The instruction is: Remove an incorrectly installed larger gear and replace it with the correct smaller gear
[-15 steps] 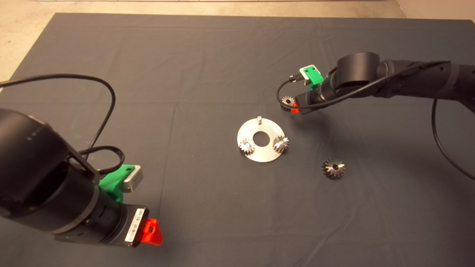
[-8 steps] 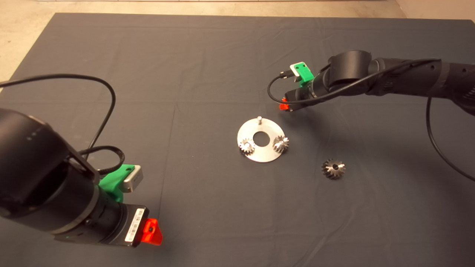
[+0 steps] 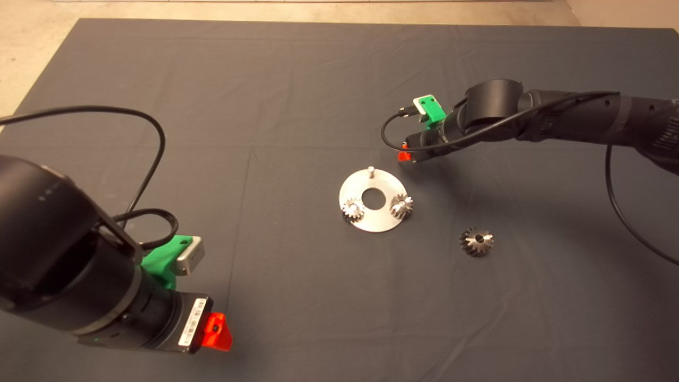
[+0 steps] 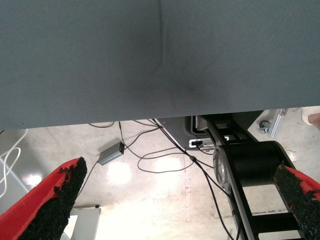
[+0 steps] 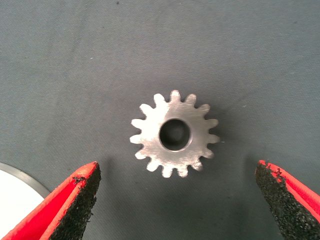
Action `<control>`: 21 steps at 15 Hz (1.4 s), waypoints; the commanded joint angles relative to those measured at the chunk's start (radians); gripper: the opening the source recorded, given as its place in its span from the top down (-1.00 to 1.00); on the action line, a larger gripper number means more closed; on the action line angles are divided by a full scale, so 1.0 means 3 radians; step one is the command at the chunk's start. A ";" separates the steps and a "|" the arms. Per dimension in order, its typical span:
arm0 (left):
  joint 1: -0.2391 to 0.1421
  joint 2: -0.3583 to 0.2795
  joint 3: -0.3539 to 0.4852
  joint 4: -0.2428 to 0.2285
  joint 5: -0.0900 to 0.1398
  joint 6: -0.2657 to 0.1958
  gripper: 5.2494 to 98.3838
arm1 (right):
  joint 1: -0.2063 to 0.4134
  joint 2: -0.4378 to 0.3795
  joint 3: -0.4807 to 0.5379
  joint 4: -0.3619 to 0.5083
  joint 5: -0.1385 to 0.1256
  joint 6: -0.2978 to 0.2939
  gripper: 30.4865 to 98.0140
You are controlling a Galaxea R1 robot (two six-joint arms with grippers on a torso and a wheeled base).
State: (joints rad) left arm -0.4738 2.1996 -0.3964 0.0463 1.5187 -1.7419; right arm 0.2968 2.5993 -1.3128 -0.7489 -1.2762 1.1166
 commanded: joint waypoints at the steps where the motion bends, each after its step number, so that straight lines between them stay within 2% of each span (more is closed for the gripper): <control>1: -0.0016 -0.0007 0.0041 -0.0026 0.0013 -0.0002 -0.98 | 0.0041 0.0005 -0.0021 -0.0096 0.0018 0.0011 -0.54; 2: -0.0016 -0.0007 0.0039 -0.0026 0.0015 -0.0002 -0.98 | 0.0039 0.0011 -0.0047 -0.0096 0.0047 0.0011 -0.54; 4: -0.0016 -0.0007 0.0044 -0.0021 0.0015 -0.0002 -0.98 | 0.0033 0.0005 -0.0138 -0.0096 0.0184 0.0016 -0.54; 6: -0.0016 -0.0007 0.0044 -0.0021 0.0015 -0.0002 -0.98 | 0.0033 0.0011 -0.0179 -0.0096 0.0230 0.0016 -0.54; 18: -0.0016 -0.0012 0.0039 -0.0021 0.0020 -0.0002 -0.98 | 0.0033 0.0060 -0.0246 -0.0101 0.0235 0.0016 -0.50; 20: -0.0016 -0.0012 0.0044 -0.0021 0.0020 -0.0002 -0.98 | 0.0033 0.0057 -0.0246 -0.0101 0.0235 0.0021 -0.36; 21: -0.0016 -0.0012 0.0039 -0.0021 0.0020 -0.0002 -0.98 | 0.0039 0.0057 -0.0246 -0.0101 0.0235 0.0021 -0.35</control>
State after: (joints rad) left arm -0.4738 2.1994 -0.3964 0.0466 1.5191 -1.7416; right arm 0.2855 2.6178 -1.3887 -0.7515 -1.2066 1.1170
